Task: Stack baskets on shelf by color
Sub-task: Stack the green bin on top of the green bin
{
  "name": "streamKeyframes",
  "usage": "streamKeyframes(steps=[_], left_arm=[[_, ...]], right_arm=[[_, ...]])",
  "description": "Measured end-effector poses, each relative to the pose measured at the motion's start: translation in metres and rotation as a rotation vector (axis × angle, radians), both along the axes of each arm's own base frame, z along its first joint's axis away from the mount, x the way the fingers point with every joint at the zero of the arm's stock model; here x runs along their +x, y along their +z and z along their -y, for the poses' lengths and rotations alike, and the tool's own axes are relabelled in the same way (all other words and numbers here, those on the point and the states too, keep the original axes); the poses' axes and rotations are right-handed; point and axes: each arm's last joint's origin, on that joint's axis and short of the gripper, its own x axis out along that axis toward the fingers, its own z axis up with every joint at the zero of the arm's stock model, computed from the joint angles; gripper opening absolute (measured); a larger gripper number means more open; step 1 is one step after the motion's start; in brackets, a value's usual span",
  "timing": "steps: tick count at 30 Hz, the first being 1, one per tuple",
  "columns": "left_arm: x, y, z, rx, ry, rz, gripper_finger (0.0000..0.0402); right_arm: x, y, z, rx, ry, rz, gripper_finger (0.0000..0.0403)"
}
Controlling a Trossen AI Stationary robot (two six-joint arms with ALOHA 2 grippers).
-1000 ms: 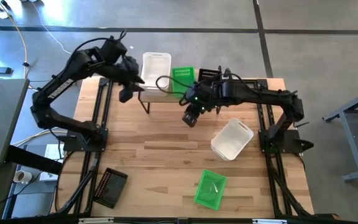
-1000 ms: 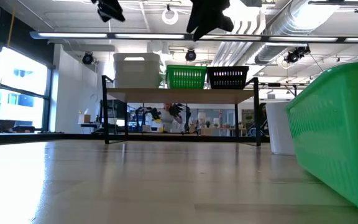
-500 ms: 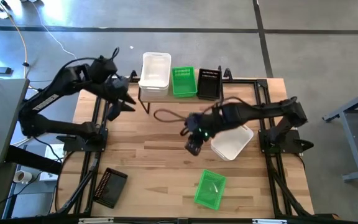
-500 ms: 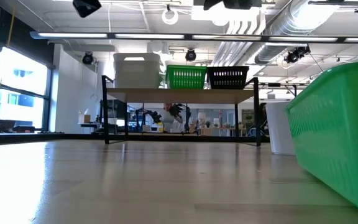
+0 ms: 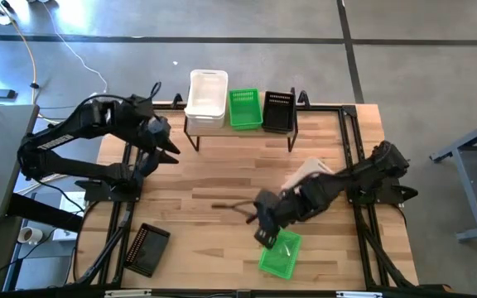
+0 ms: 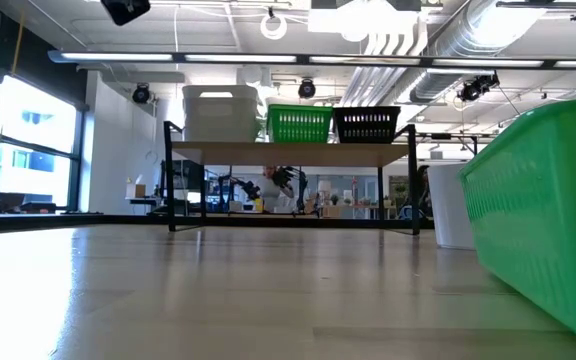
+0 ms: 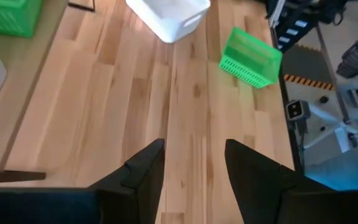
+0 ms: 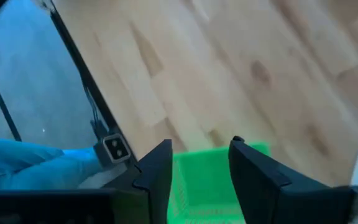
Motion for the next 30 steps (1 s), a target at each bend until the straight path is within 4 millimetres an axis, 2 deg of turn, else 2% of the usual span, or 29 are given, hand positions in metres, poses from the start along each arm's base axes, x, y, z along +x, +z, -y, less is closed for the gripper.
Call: streamKeyframes(steps=[6, 11, 17, 22, 30], left_arm=[[0.006, -0.01, 0.008, 0.019, -0.028, -0.033, 0.0158], [0.009, -0.014, 0.012, 0.019, -0.025, -0.043, 0.0158], [0.01, -0.014, 0.014, 0.024, 0.002, -0.053, 0.0158], [0.01, -0.014, 0.014, 0.024, 0.002, -0.052, 0.0158], [0.01, -0.014, 0.014, 0.024, 0.002, -0.052, 0.0158]], right_arm=[[-0.007, -0.018, -0.037, 0.011, 0.045, -0.057, 0.0177], [-0.011, -0.036, -0.064, 0.016, 0.058, -0.105, 0.0181], [-0.01, -0.057, -0.096, 0.026, 0.162, -0.088, 0.0181], [-0.007, -0.077, -0.114, 0.006, 0.223, -0.089, 0.0181], [0.0, -0.109, -0.13, -0.01, 0.243, -0.119, 0.0181]])
